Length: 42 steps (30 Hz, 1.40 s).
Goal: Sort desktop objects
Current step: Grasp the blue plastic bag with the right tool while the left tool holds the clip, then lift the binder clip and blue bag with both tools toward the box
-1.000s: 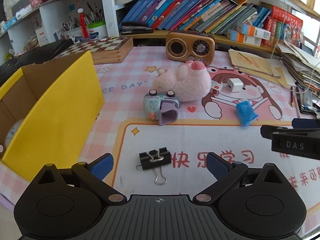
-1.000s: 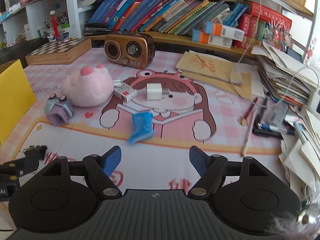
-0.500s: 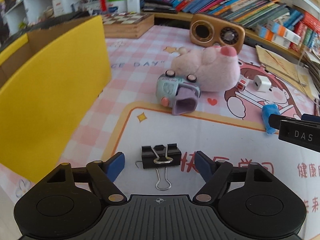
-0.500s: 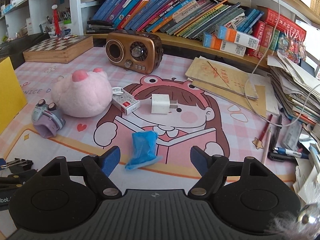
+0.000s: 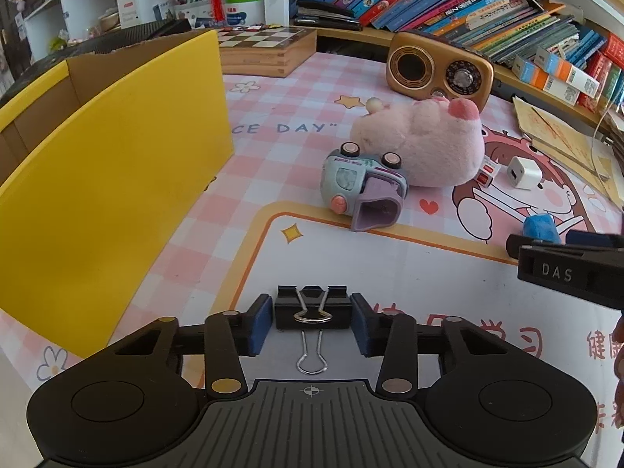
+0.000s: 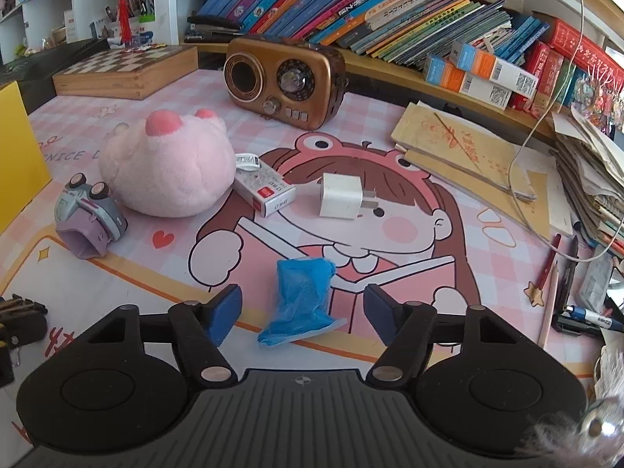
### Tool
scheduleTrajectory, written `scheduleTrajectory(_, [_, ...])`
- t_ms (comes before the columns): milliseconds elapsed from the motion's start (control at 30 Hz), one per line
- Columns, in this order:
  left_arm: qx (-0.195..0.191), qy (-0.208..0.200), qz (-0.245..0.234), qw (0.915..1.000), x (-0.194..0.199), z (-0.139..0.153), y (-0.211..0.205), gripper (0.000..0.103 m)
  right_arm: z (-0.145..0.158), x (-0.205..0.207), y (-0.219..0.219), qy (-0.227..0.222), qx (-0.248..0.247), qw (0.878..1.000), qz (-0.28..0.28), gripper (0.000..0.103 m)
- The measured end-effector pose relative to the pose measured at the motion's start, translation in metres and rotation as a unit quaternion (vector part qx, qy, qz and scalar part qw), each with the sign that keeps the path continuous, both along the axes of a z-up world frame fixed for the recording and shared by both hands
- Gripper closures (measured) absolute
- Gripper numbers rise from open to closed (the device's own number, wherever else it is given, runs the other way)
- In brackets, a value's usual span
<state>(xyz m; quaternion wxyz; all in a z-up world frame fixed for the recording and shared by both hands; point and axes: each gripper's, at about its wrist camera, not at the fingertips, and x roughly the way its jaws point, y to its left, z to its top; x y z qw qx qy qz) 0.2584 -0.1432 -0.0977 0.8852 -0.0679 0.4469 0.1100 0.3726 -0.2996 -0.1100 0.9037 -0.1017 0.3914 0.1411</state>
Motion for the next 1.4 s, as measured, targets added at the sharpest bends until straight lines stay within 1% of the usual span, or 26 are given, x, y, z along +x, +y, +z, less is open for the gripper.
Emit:
scheduleTrajectory(67, [-0.003,0.001,0.0,1.0,-0.002,0.0,0.002,0.065,-0.001,0.0,0.001,0.001,0.001,1.0,0.0,0.042])
scheduleTrajectory(133, [0.0,0.002,-0.006,1.0,-0.004,0.001,0.003,0.065,-0.001,-0.001,0.002,0.001,0.003,1.0,0.003,0.048])
scheduleTrajectory(200, [0.003,0.0,-0.014,0.9999,-0.007,0.002,0.003,0.065,-0.001,-0.002,0.002,0.002,0.009,1.0,0.008,0.06])
scheduleTrajectory(300, [0.011,-0.012,-0.028,0.9995,-0.012,0.01,0.0,0.065,0.0,-0.003,0.003,0.006,0.017,1.0,0.013,0.067])
scheduleTrajectory(433, [0.021,-0.033,-0.052,0.9979,-0.019,0.024,-0.004,0.065,0.004,-0.008,0.003,0.002,0.027,1.0,0.012,0.069])
scheduleTrajectory(467, [0.022,-0.038,-0.056,0.9974,-0.02,0.027,-0.004,0.065,0.006,-0.01,0.003,0.0,0.028,1.0,0.012,0.075])
scheduleTrajectory(500, [0.022,-0.043,-0.059,0.9971,-0.021,0.03,-0.004,0.065,0.008,-0.012,0.003,-0.002,0.031,0.999,0.011,0.078])
scheduleTrajectory(833, [0.005,-0.071,-0.073,0.9947,-0.045,0.053,0.004,0.065,0.032,-0.042,-0.003,-0.014,0.049,0.999,0.008,0.079])
scheduleTrajectory(1033, [-0.021,-0.09,-0.093,0.9914,-0.066,0.067,0.008,0.065,0.045,-0.076,0.0,-0.017,0.048,0.999,0.009,0.079])
scheduleTrajectory(1200, [-0.024,-0.11,-0.116,0.9868,-0.085,0.078,0.013,0.065,0.058,-0.108,0.002,-0.023,0.047,0.999,0.004,0.079])
scheduleTrajectory(1400, [-0.027,-0.119,-0.13,0.9839,-0.111,0.084,0.027,0.065,0.069,-0.144,0.01,-0.021,0.053,0.998,-0.009,0.079])
